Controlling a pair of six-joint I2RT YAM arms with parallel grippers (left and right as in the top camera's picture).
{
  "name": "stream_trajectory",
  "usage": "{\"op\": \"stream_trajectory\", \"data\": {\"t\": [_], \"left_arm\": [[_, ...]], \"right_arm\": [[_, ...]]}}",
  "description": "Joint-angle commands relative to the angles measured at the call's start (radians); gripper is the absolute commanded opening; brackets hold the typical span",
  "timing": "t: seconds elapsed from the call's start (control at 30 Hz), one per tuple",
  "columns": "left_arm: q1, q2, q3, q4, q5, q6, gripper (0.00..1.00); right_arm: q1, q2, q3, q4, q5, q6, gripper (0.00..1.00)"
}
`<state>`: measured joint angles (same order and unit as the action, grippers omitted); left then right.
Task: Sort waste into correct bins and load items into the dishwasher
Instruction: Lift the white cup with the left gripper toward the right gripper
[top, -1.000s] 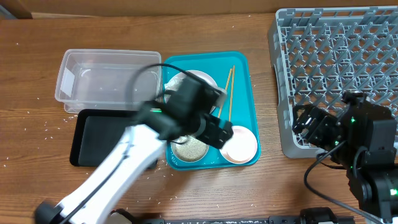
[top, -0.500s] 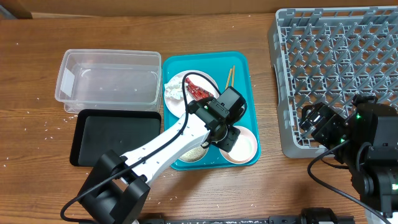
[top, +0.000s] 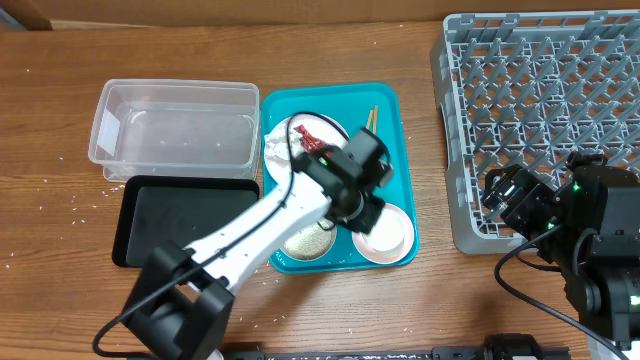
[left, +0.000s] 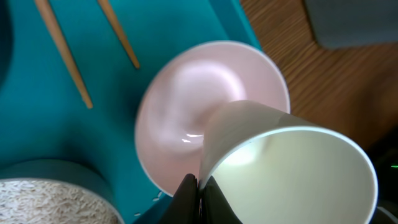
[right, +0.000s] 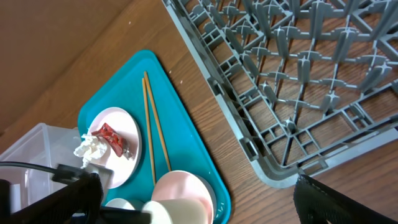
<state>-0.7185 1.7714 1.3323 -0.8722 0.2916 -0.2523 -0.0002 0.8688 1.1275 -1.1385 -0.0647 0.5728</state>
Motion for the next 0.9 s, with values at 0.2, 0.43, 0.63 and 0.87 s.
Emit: {"op": "stream_trajectory", "data": {"t": [0.2, 0.43, 0.63, 0.87], "left_arm": [[0.419, -0.097, 0.085, -0.014, 0.811, 0.132, 0.04], [0.581, -0.097, 0.082, -0.100, 1.291, 0.290, 0.04], [0.562, -0.098, 0.082, -0.142, 1.291, 0.291, 0.04], [0.547, -0.098, 0.082, -0.142, 1.290, 0.303, 0.04]], "right_arm": [[-0.006, -0.003, 0.025, 0.039, -0.136, -0.155, 1.00], [-0.006, 0.008, 0.025, 0.221, -0.705, -0.418, 0.98], [0.017, 0.077, 0.025, 0.301, -0.866, -0.417, 0.95], [0.170, 0.190, 0.025, 0.452, -0.990, -0.416, 0.93]]}}
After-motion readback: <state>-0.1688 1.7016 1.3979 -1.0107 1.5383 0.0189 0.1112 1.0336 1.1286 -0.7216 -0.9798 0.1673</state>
